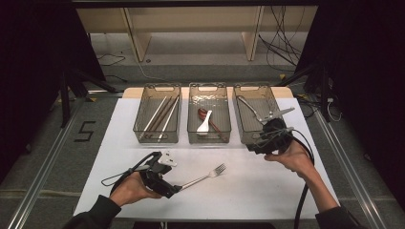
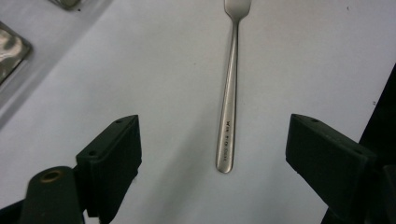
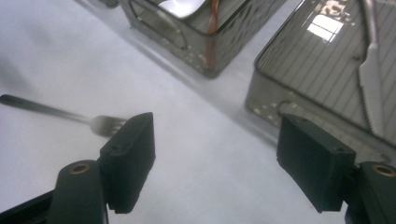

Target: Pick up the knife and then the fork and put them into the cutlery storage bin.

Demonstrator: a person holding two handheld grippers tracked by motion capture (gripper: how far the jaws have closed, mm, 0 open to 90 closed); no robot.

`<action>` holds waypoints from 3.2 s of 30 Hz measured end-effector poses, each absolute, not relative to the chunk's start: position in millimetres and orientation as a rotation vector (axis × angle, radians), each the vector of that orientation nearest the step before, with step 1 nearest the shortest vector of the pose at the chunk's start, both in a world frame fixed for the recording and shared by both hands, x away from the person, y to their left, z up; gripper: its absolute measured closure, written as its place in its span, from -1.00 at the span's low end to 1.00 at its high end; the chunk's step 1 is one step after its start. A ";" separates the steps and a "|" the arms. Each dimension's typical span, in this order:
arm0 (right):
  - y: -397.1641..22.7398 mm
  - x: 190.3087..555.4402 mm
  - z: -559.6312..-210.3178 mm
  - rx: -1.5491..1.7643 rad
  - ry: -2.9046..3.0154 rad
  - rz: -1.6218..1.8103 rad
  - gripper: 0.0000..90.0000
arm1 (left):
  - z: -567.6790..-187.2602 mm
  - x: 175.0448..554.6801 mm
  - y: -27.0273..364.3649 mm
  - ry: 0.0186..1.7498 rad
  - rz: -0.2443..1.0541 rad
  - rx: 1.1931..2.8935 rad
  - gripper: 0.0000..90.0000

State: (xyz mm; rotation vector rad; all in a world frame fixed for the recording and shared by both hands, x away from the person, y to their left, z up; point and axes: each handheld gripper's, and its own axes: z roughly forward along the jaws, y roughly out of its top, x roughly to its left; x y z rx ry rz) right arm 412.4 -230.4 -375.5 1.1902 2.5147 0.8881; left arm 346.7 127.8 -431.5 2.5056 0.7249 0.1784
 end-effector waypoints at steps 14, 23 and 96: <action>-217.0 376.9 -397.8 1.135 2.576 0.905 -0.37 | -444.8 355.1 105.4 0.684 0.123 2.621 -0.44; -206.9 364.8 -407.3 1.090 2.621 0.879 -0.38 | -449.7 356.9 100.0 0.654 0.089 2.659 -0.33; -200.5 346.2 -415.1 1.054 2.686 0.852 -0.40 | -460.2 366.8 75.2 0.491 0.028 2.840 0.70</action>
